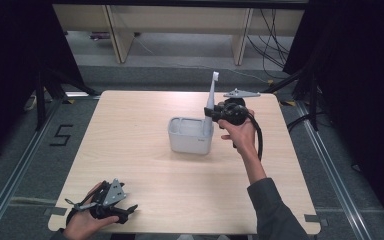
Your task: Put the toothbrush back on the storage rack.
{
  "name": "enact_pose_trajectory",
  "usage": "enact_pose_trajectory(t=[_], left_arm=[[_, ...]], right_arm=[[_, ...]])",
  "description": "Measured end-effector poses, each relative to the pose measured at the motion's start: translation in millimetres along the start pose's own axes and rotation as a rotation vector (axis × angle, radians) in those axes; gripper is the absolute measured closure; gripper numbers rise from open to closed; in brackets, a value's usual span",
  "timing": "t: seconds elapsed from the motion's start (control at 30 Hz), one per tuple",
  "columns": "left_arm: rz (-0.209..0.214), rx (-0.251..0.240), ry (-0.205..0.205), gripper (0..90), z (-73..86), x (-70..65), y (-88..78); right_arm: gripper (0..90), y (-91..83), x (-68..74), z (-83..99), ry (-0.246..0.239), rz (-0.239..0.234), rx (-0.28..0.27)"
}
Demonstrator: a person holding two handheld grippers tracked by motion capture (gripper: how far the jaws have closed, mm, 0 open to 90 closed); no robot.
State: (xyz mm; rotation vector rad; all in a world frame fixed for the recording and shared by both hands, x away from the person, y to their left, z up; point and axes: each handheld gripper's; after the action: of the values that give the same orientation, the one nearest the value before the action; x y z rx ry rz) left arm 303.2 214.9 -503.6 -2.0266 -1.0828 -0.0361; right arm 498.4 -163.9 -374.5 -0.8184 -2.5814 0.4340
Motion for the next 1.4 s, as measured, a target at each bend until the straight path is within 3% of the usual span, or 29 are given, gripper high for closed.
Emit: enact_pose_trajectory(t=[0.13,0.2,0.33,0.37,0.43,0.53,0.57,0.63,0.73,0.8,0.83,0.9,0.97,1.13,1.17,1.37,1.4], left_arm=[[-0.001,0.002,0.006,16.4,-0.1,-0.1,-0.2],[-0.001,0.003,0.007,16.4,0.0,-0.1,-0.2],[0.0,0.003,0.006,16.4,0.0,-0.1,-0.1],[-0.003,0.004,0.007,16.4,0.0,0.0,-0.1],[0.0,0.002,0.007,16.4,-0.1,-0.2,-0.3],[-0.003,0.004,0.007,16.4,0.0,-0.1,0.0],[-0.003,0.003,0.006,16.4,0.0,-0.2,-0.1],[-0.001,0.002,0.004,16.4,0.0,-0.6,-0.1],[-0.004,0.004,0.008,16.4,-0.1,-0.3,-0.1],[-0.001,0.002,0.004,16.4,0.0,-0.7,0.0],[-0.003,0.005,0.007,16.4,0.0,-0.5,0.1],[-0.005,0.005,0.008,16.4,0.0,-0.4,0.1],[-0.001,0.003,0.005,16.4,0.0,-0.7,0.0],[-0.001,0.003,0.004,16.4,0.0,-0.8,0.0],[-0.001,0.003,0.005,16.4,0.0,-0.6,0.1],[-0.002,0.005,0.006,16.4,0.0,-0.8,0.2],[-0.006,0.004,0.005,16.4,0.1,-1.0,0.1]], right_arm=[[66.3,3.3,0.3,4.4,0.004,0.012,0.013],[66.4,4.8,-2.5,7.0,-0.018,0.018,0.019],[66.4,7.4,-2.2,11.8,0.006,0.023,0.033],[66.4,7.4,-4.7,12.8,-0.034,0.036,0.038],[66.4,9.0,-4.1,15.6,-0.013,0.033,0.057],[66.4,10.8,-5.5,19.2,-0.04,0.046,0.067],[66.4,10.8,-4.3,20.8,-0.013,0.043,0.074],[66.4,11.1,-6.0,22.4,-0.035,0.053,0.088],[66.4,12.7,-5.3,24.6,-0.018,0.043,0.086],[66.4,13.6,-6.2,25.7,-0.027,0.039,0.093],[66.4,13.9,-7.2,26.1,-0.053,0.049,0.094],[66.5,15.0,-4.8,27.5,-0.021,0.05,0.091],[66.5,16.1,-4.6,28.7,-0.022,0.046,0.1],[66.5,18.5,-5.8,30.5,-0.062,0.053,0.127],[66.5,19.2,-4.1,30.8,-0.043,0.055,0.127],[66.7,21.1,-3.9,31.6,-0.065,0.059,0.136],[66.8,21.3,-3.4,31.6,-0.05,0.057,0.141]])
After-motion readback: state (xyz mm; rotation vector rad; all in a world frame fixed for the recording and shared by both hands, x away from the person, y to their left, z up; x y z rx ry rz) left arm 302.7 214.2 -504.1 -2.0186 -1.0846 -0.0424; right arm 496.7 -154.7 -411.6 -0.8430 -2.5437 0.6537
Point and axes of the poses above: each handheld gripper's, and its own axes: y roughly forward along the jaws, z roughly out of its underside, x roughly to its left, and after that the axes turned 13 degrees about -z, right-handed
